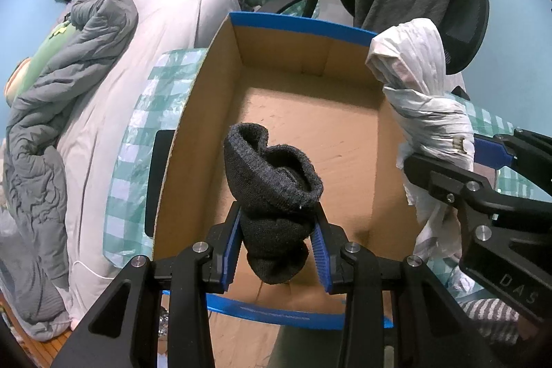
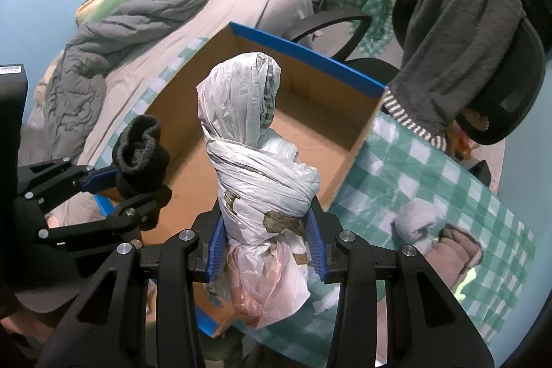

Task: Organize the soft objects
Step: 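Lift the plastic bundle and black sock and carry both over the box, then open both tools to drop the bundle and black sock into the box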

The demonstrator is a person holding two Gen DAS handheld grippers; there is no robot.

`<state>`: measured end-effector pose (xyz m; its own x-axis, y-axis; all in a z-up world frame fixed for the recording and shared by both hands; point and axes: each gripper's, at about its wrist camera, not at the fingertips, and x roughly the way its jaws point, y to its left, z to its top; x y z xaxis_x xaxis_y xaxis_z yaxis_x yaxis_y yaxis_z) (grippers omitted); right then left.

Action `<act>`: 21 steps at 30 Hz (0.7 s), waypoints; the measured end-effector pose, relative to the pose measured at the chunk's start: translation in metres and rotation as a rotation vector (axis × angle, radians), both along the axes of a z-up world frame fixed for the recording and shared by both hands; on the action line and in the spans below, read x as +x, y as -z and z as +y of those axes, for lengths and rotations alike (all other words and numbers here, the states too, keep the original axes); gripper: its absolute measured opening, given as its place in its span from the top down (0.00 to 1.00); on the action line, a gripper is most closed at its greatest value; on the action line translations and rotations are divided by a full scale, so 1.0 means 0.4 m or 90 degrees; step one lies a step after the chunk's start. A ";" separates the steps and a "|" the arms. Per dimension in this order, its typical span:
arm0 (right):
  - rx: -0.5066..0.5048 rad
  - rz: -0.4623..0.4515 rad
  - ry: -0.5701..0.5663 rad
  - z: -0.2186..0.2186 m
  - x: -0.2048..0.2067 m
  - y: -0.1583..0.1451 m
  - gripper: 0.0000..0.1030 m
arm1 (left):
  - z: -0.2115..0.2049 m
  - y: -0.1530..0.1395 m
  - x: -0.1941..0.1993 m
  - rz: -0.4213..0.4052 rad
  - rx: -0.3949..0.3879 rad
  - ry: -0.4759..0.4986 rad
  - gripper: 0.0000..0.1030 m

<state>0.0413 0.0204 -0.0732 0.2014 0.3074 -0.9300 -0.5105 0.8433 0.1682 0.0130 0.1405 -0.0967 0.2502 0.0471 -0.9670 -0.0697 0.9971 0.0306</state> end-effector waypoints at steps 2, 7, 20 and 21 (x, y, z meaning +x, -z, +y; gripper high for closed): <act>-0.001 0.006 -0.001 0.007 0.003 0.009 0.61 | 0.007 0.008 0.004 0.004 0.001 -0.002 0.63; -0.006 0.021 -0.003 0.030 0.014 0.030 0.61 | 0.026 0.024 0.012 0.015 0.002 -0.006 0.63; -0.005 0.037 0.009 0.039 0.021 0.038 0.34 | 0.043 0.040 0.017 0.035 0.017 -0.014 0.42; -0.007 0.033 0.011 0.037 0.021 0.034 0.33 | 0.044 0.040 0.016 0.036 0.019 -0.014 0.42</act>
